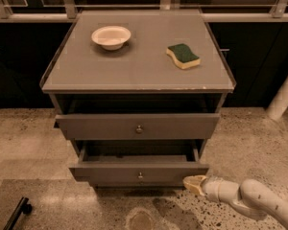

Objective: Close middle drawer

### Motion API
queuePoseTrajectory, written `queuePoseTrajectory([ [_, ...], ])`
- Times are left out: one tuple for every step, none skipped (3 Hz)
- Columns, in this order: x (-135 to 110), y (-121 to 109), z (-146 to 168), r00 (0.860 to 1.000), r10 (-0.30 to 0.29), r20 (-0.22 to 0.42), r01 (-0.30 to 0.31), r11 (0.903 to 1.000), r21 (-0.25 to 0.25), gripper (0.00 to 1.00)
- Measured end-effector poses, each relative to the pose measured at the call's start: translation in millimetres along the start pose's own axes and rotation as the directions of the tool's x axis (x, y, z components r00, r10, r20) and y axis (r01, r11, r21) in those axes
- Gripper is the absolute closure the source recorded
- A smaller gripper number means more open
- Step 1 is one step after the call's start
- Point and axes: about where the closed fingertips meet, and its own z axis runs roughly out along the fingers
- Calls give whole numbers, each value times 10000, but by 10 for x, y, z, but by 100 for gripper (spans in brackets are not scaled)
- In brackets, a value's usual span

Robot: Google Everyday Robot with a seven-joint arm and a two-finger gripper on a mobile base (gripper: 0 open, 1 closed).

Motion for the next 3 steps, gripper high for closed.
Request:
queuePoseTrajectory([
  [-266,-190,244,9995,-185,237,176,9992,372,100],
  [-449,-337,411,9990,-320,297,301,9975,635,100],
  [-511,-442,498,9992,-334,240,312,9956,887,100],
])
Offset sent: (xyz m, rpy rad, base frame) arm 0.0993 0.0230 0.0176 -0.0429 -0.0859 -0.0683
